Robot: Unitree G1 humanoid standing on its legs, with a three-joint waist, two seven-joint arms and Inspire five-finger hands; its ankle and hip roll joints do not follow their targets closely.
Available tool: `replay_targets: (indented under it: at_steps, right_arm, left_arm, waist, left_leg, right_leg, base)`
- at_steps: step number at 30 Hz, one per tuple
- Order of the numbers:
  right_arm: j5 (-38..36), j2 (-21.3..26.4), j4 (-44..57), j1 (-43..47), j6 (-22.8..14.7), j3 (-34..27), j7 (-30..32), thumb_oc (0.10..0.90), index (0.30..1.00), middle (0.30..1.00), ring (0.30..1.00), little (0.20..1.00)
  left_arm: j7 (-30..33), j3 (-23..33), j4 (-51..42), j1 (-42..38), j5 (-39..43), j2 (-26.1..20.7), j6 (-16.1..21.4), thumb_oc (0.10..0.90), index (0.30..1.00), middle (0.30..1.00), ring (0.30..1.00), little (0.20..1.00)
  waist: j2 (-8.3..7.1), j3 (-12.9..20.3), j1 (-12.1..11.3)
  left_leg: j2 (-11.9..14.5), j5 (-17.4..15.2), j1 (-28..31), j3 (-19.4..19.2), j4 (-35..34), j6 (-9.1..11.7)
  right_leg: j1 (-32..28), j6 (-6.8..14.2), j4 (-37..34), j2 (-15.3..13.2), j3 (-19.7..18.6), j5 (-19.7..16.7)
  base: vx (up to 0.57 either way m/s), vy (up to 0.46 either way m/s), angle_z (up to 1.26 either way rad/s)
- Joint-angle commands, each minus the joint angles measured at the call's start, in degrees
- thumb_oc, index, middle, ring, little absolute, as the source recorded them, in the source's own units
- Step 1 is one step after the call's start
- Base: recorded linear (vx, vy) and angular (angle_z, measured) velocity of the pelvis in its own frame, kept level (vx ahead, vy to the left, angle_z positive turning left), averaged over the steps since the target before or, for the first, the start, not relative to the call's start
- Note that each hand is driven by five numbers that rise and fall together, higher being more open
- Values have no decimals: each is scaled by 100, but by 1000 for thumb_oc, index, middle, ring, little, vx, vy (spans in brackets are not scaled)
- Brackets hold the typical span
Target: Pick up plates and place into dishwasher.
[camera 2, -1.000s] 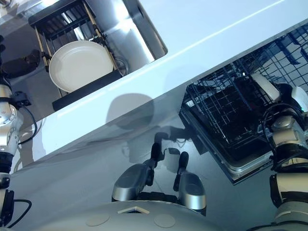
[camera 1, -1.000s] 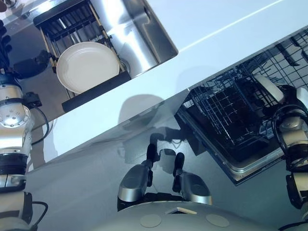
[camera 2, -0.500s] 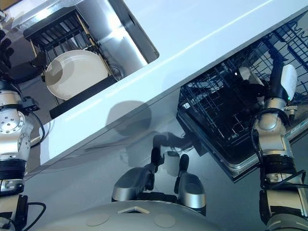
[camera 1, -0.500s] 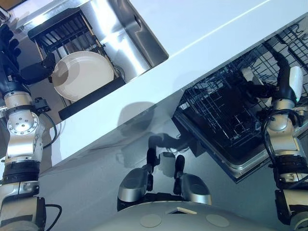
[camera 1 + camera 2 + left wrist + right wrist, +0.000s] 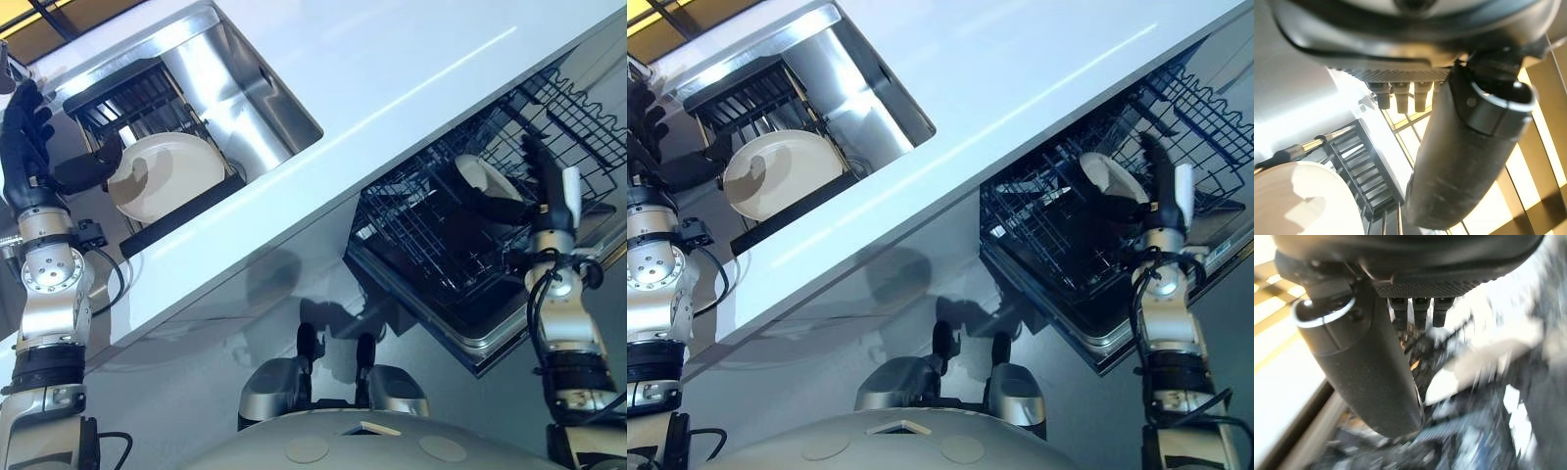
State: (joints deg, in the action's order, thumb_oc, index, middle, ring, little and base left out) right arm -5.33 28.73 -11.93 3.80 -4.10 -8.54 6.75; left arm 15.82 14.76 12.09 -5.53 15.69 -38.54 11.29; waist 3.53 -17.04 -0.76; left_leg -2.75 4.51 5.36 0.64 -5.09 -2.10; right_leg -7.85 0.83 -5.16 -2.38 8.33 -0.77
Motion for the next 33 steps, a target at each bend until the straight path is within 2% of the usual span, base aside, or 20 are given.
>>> replay_targets:
  at_steps: [1, 2, 4, 6, 8, 11, 16, 18, 20, 26, 33]
  right_arm:
    - [-1450, 116, 571, -98, -737, -66, -882, 800, 900, 900, 900, 900]
    - [-1965, -34, 656, -162, -548, -53, -1345, 800, 900, 900, 900, 900]
    - [-2347, -244, 790, -311, -324, 61, -2190, 800, 900, 900, 900, 900]
    - [-2307, -228, 819, -475, -404, 243, -2728, 800, 900, 900, 900, 900]
    - [-2164, -203, 810, -553, -655, 382, -2975, 800, 900, 900, 900, 900]
    - [-1976, -227, 788, -629, -714, 584, -3025, 800, 900, 900, 900, 900]
    - [-1739, -208, 732, -787, -454, 1040, -3054, 800, 900, 900, 900, 900]
    - [-1540, -198, 671, -843, -457, 1207, -3080, 800, 900, 900, 900, 900]
    - [-1285, -134, 656, -910, -542, 1357, -3144, 800, 900, 900, 900, 900]
    - [-1373, 155, 774, -984, -378, 1633, -3056, 800, 900, 900, 900, 900]
    - [-1509, 402, 780, -787, -484, 1840, -2907, 800, 900, 900, 900, 900]
  left_arm:
    - [-138, 520, 45, 37, -252, -374, 287, 800, 900, 900, 900, 900]
    - [-292, 565, 49, 66, -240, -400, 213, 800, 900, 900, 900, 900]
    - [-559, 601, 56, 105, -279, -522, 125, 800, 900, 900, 900, 900]
    - [-929, 596, 162, 79, -144, -795, -22, 800, 900, 900, 900, 900]
    - [-1193, 568, 285, 30, -14, -1014, -155, 800, 900, 900, 900, 900]
    - [-1431, 472, 441, -35, 17, -1169, -220, 800, 900, 900, 900, 900]
    - [-1903, 117, 765, -264, -35, -1453, -657, 800, 900, 900, 900, 900]
    - [-2012, -15, 916, -368, -117, -1525, -771, 800, 900, 900, 900, 900]
    - [-1994, -119, 1057, -471, -145, -1624, -820, 800, 900, 900, 900, 900]
    - [-1865, -420, 1588, -766, -321, -1928, -860, 800, 900, 900, 900, 900]
    - [-1638, -662, 2034, -1318, -252, -2319, -1059, 800, 900, 900, 900, 900]
  waist:
    - [104, 1070, 113]
    - [110, 1098, 130]
    - [129, 1110, 169]
    - [146, 1146, 212]
    - [166, 1155, 241]
    - [186, 1152, 269]
    - [239, 1097, 369]
    - [247, 1066, 403]
    - [258, 1027, 437]
    - [253, 818, 527]
    - [222, 316, 595]
  left_leg:
    - [-191, -790, 86, -150, 129, 14]
    - [-202, -829, 119, -138, 107, 6]
    - [-207, -796, 88, -156, 130, -1]
    - [-221, -842, 130, -183, 119, -11]
    - [-232, -854, 133, -219, 130, -24]
    - [-252, -877, 126, -258, 166, -43]
    - [-275, -898, 140, -333, 184, -93]
    - [-292, -905, 134, -357, 198, -112]
    - [-297, -908, 128, -387, 206, -129]
    - [-345, -923, -30, -449, 314, -195]
    - [-360, -873, -462, -578, 426, -259]
  right_leg:
    - [446, 179, 988, 148, 83, 949]
    - [425, 192, 985, 149, 57, 1001]
    - [454, 200, 981, 159, 27, 949]
    - [424, 232, 967, 146, 1, 994]
    - [423, 244, 948, 146, -16, 977]
    - [429, 263, 941, 136, -39, 959]
    - [470, 315, 953, 121, -121, 914]
    - [492, 340, 956, 114, -158, 889]
    - [516, 370, 957, 101, -192, 860]
    - [757, 452, 1057, 67, -354, 758]
    - [1351, 568, 1269, 46, -582, 580]
  base:
    - [-22, 38, -8]
    - [-50, 39, -6]
    - [-14, 45, -2]
    - [38, 55, -3]
    - [14, 53, -3]
    - [10, 43, -4]
    - [27, 71, -9]
    - [45, 91, -12]
    - [50, 97, -15]
    - [34, 134, -14]
    - [-88, 114, -18]
